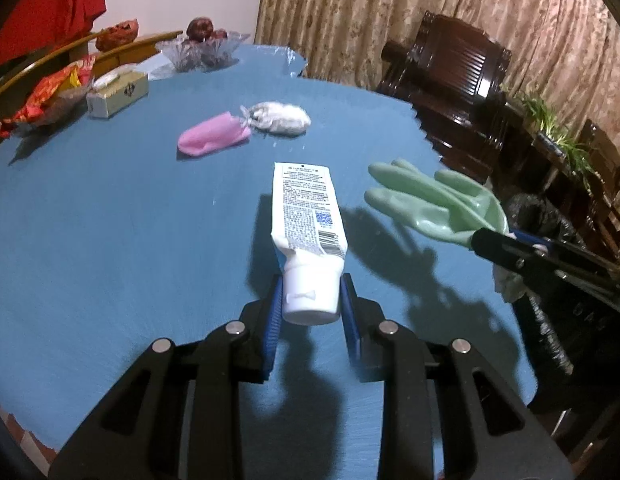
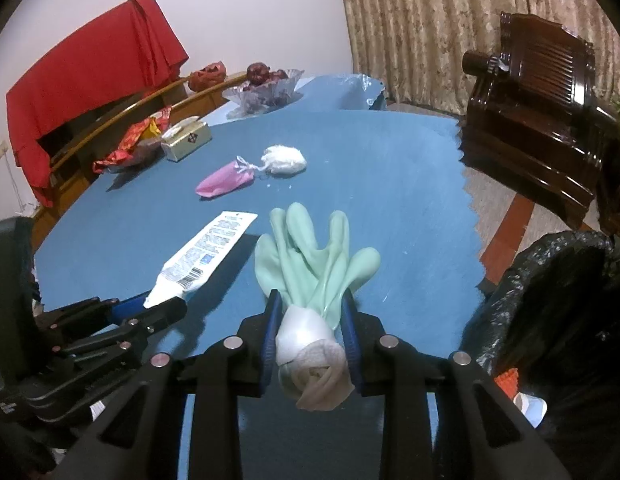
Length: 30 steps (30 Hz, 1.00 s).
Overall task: Collect trash
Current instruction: 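Carry the toothpaste tube and green glove toward the bin with both tools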
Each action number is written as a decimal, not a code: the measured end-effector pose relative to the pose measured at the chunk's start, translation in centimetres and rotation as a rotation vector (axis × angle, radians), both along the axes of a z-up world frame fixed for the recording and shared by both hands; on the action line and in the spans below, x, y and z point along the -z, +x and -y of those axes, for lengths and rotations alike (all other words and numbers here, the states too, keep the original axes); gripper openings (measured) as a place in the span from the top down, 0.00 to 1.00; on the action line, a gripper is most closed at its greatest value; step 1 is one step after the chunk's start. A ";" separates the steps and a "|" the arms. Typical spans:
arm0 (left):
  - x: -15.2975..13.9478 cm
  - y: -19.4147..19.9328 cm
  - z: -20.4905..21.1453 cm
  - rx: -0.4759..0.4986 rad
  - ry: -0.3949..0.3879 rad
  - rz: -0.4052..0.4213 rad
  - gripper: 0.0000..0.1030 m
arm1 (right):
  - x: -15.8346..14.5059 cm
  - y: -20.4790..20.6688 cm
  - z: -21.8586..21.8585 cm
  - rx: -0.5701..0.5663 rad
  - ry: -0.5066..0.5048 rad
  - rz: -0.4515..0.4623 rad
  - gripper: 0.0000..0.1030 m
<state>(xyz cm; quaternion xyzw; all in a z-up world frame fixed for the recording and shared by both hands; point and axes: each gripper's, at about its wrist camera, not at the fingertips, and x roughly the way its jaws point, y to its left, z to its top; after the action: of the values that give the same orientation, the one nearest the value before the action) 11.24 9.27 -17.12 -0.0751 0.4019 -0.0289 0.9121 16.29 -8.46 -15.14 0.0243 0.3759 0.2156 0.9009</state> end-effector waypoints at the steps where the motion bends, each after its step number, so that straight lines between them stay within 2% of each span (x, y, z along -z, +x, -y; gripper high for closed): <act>1: -0.5 -0.1 0.3 0.004 0.007 0.010 0.74 | -0.3 -0.1 0.2 0.002 0.003 0.005 0.72; 16: -6.9 -0.4 6.2 0.108 0.003 0.132 0.74 | -6.2 -2.4 6.3 0.102 0.036 0.116 0.72; 30: -9.2 0.4 15.4 0.293 -0.025 0.182 0.74 | -8.2 -5.2 17.3 0.307 0.010 0.171 0.72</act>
<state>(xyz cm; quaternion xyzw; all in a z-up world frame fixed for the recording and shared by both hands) 11.63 -6.10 -7.87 -0.0239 0.3237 -0.1733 0.9298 11.11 -25.71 -6.96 0.0673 0.2888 0.0788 0.9518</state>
